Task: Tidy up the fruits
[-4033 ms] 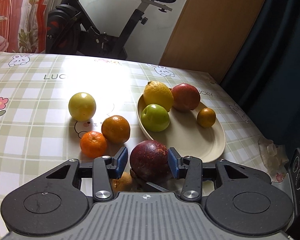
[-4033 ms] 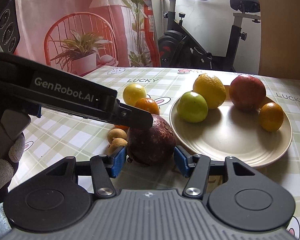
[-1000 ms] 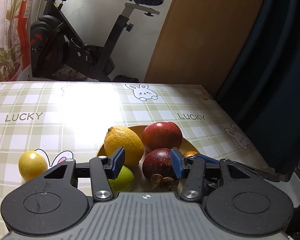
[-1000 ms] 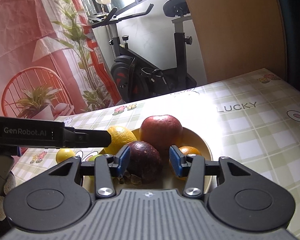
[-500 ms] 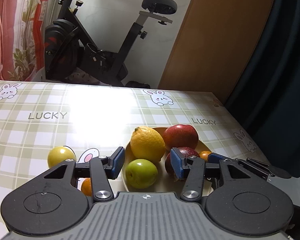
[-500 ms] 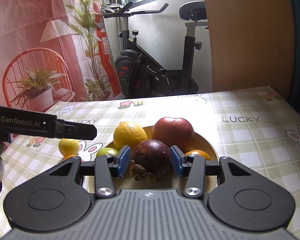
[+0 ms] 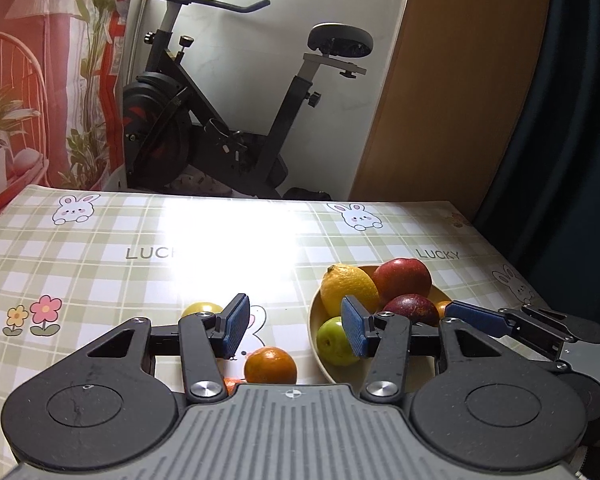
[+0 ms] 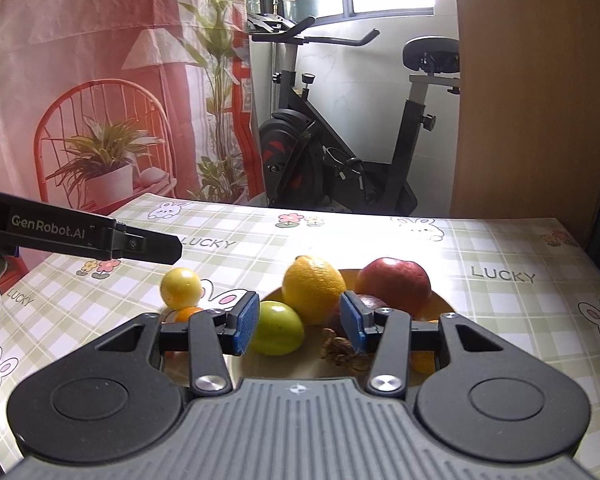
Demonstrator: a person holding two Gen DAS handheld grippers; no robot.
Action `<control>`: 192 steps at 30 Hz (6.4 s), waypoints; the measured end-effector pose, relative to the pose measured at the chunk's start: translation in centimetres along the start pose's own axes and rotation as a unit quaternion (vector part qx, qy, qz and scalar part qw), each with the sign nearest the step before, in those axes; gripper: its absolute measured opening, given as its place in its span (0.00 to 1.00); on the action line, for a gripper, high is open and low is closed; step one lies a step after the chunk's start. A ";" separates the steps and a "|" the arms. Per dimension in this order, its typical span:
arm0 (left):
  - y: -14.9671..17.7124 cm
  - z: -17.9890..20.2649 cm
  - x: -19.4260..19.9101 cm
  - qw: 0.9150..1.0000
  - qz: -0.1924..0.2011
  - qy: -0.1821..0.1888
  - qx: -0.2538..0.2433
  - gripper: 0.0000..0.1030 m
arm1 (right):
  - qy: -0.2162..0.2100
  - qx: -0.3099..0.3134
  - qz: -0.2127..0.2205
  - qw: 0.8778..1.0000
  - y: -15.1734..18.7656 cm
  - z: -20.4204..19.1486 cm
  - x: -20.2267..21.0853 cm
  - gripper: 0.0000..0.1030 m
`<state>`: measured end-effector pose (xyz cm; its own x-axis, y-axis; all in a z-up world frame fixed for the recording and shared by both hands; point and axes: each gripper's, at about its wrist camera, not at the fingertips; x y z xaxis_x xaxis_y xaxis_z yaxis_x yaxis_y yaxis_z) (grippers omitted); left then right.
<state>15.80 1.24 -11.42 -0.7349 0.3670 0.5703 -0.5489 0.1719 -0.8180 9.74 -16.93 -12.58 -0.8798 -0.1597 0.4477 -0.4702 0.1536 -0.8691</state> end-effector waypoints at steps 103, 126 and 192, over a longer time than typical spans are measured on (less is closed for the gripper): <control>8.0 -1.6 -2.6 0.997 -0.076 0.015 0.001 0.27 | -0.108 -0.010 -0.048 0.993 6.6 -1.9 -2.7 0.30; 8.6 -0.9 -0.4 0.998 -0.055 0.001 0.004 0.27 | -0.105 -0.007 -0.037 0.994 6.8 -2.0 -2.3 0.30; 3.6 9.4 -7.5 0.994 -0.067 0.083 -0.037 0.42 | 0.026 -0.090 0.035 0.995 5.2 9.8 0.7 0.37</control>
<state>15.58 -9.54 -17.97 -0.5777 0.4809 0.6595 -0.6021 0.2945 -0.7421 7.41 -25.78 -18.82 -0.9113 -0.0916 0.4014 -0.4077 0.3365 -0.8488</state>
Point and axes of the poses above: each gripper's, at about its wrist camera, not at the fingertips, and x roughly against the way its jaws point, z to its right, y to its underside, and after that the axes turned 6 degrees about -x, right-handed
